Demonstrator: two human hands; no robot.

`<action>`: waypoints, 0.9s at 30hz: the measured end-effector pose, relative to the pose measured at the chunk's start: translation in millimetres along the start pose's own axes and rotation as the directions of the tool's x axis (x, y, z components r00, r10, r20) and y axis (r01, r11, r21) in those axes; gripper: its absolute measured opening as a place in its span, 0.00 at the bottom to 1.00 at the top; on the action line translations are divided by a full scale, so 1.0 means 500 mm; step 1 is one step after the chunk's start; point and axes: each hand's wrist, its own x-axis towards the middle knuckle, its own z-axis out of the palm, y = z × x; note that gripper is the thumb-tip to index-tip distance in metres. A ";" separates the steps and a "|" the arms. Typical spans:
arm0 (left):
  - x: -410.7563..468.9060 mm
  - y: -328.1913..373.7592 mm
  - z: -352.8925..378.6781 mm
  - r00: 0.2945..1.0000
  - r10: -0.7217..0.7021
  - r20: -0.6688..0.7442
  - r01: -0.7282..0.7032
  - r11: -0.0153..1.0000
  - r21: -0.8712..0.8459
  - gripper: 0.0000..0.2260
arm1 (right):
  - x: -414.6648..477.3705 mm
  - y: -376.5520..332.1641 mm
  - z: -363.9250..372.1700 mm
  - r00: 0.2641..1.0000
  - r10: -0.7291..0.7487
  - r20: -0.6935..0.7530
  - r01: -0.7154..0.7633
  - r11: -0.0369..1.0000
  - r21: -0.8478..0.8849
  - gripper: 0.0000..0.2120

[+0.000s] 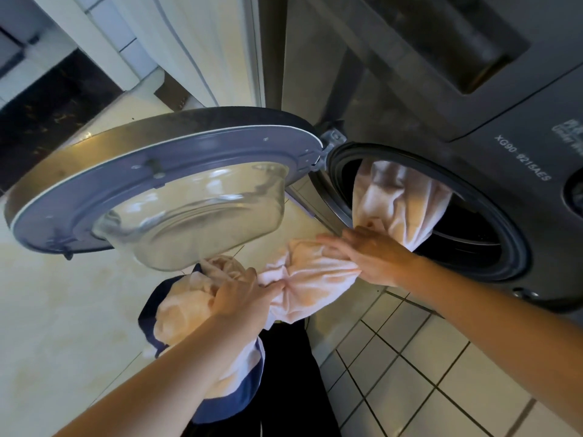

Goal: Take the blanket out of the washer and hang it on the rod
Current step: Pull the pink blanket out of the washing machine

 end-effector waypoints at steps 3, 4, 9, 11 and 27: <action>0.010 -0.005 0.002 0.996 -0.046 0.081 0.051 0.997 -0.051 0.29 | -0.025 -0.021 0.017 0.948 -0.289 -0.131 0.267 0.950 -0.162 0.44; 0.011 -0.007 0.002 0.994 -0.050 0.097 0.055 0.997 -0.049 0.29 | -0.031 -0.030 0.024 0.938 -0.304 -0.168 0.273 0.944 -0.187 0.38; 0.009 0.005 -0.008 0.994 -0.031 0.101 0.034 0.999 -0.028 0.28 | -0.026 -0.076 0.026 0.948 -0.190 -0.256 0.137 0.968 -0.210 0.18; 0.004 0.017 -0.009 0.999 -0.026 0.044 0.031 0.994 -0.105 0.29 | -0.013 -0.094 0.007 0.949 -0.131 -0.286 0.083 0.981 -0.175 0.18; -0.047 0.071 -0.031 0.946 -0.170 -0.275 0.060 0.927 -0.369 0.34 | -0.008 -0.200 -0.062 0.914 0.225 -0.337 0.042 0.776 0.630 0.20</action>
